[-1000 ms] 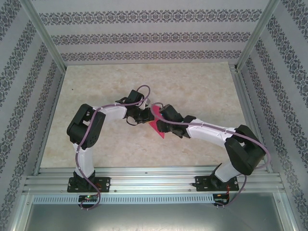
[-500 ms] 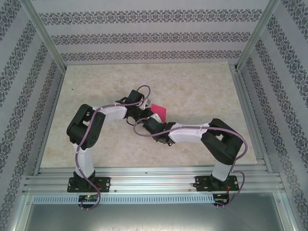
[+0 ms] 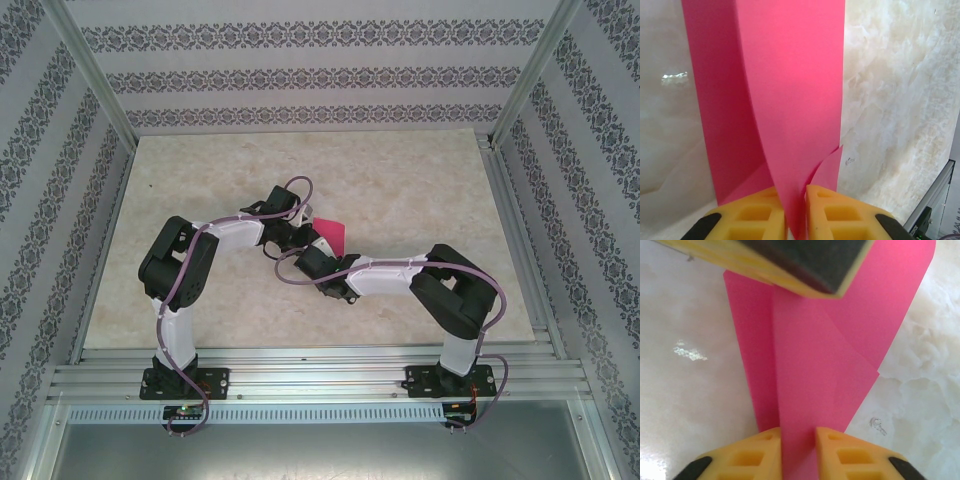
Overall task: Fold a paper plane with a square sheet of paper (fold left side to right side)
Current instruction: Fourth fold the wing at the center of the table.
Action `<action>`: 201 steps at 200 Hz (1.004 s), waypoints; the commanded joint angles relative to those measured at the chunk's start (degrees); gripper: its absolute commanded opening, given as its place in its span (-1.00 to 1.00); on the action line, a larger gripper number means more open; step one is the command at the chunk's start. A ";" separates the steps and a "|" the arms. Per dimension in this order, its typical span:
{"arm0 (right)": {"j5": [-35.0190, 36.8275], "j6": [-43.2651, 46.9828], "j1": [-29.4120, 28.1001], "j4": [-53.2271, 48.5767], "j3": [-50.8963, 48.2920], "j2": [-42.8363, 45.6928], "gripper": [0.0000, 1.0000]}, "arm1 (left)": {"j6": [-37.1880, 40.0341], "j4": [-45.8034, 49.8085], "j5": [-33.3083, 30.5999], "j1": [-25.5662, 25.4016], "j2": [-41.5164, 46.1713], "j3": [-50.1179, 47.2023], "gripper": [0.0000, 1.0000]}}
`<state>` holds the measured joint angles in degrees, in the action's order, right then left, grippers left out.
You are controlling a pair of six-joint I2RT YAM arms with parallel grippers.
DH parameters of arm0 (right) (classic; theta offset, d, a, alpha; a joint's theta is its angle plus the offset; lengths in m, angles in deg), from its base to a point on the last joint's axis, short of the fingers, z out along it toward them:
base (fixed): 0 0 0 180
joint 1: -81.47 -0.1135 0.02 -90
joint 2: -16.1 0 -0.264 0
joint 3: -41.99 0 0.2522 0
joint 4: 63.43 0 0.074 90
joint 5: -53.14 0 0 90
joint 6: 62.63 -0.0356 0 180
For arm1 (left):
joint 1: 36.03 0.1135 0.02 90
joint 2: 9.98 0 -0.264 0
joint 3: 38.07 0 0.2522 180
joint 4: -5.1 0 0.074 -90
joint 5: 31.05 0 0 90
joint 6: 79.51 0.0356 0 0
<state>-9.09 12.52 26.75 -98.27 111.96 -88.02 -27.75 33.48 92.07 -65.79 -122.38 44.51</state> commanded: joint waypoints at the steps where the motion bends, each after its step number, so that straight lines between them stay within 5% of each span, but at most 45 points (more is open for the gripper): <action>1: -0.42 0.00 0.53 0.05 0.68 -0.22 -0.71 | 0.71 1.14 0.27 -0.51 2.55 1.58 -0.57; 39: -3.53 0.26 1.88 1.75 -1.40 2.33 -0.94 | 3.39 3.70 -2.88 -0.23 6.41 1.95 -0.18; 104: -18.18 -0.51 8.01 8.04 -8.14 8.88 -0.98 | 2.97 0.25 -8.30 3.12 18.79 -4.09 0.34; 143: -21.47 -0.57 9.69 10.10 -10.19 9.52 -0.98 | 1.23 -3.70 -7.37 3.15 20.47 -7.94 0.35; 201: -27.72 -1.75 13.36 15.08 -14.22 11.38 -0.96 | -2.07 -11.01 -2.11 0.48 14.25 -12.05 -0.03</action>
<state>-32.61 12.01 38.42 -86.34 99.57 -78.01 -27.69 28.69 86.72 -63.23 -104.83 32.97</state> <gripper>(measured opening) 0.044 0.503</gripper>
